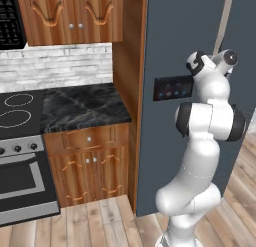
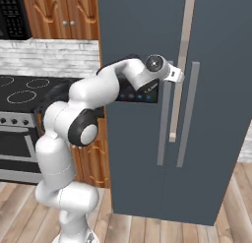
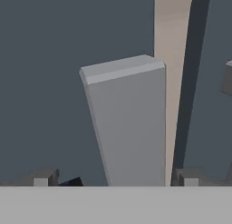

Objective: Take the bottled waters from the counter and place them in the freezer to freeze. Close the freezer door after placing the bottles.

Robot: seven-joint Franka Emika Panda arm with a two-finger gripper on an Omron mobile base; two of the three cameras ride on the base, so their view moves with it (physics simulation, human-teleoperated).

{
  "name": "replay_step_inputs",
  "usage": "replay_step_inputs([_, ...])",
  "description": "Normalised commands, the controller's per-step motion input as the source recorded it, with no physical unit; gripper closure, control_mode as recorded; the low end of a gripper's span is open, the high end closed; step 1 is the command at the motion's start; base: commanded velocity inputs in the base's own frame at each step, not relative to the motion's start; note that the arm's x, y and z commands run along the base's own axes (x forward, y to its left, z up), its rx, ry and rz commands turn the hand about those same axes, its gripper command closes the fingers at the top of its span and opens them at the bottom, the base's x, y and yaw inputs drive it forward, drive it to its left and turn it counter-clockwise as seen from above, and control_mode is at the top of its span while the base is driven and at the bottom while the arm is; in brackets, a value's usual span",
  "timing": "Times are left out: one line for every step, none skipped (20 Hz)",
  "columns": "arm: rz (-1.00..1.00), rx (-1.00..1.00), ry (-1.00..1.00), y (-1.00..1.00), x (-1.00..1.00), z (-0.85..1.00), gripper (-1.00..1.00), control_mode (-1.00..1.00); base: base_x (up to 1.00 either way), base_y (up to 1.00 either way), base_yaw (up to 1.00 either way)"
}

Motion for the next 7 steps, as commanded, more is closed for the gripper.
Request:
replay_step_inputs([0.00, 0.00, 0.00, 0.00, 0.41, 0.00, -1.00, -1.00, 0.00, 0.00, 0.00])
replay_step_inputs([0.00, 0.00, 0.00, 0.00, 0.39, 0.00, -1.00, -1.00, 0.00, 0.00, 0.00])
replay_step_inputs([0.00, 0.00, 0.00, 0.00, 0.36, 0.00, -1.00, -1.00, 0.00, 0.00, 0.00])
replay_step_inputs([0.00, 0.00, 0.00, 0.00, 0.35, 0.00, -1.00, -1.00, 0.00, 0.00, 0.00])
replay_step_inputs([0.00, 0.00, 0.00, 0.00, 0.34, 0.00, -1.00, -1.00, 0.00, 0.00, 0.00])
replay_step_inputs([0.00, 0.00, 0.00, 0.00, 0.32, 0.00, -1.00, -1.00, 0.00, 0.00, 0.00])
replay_step_inputs([0.00, 0.00, 0.01, 0.00, 0.24, 0.00, -1.00, -1.00, 0.00, 0.00, 0.00])
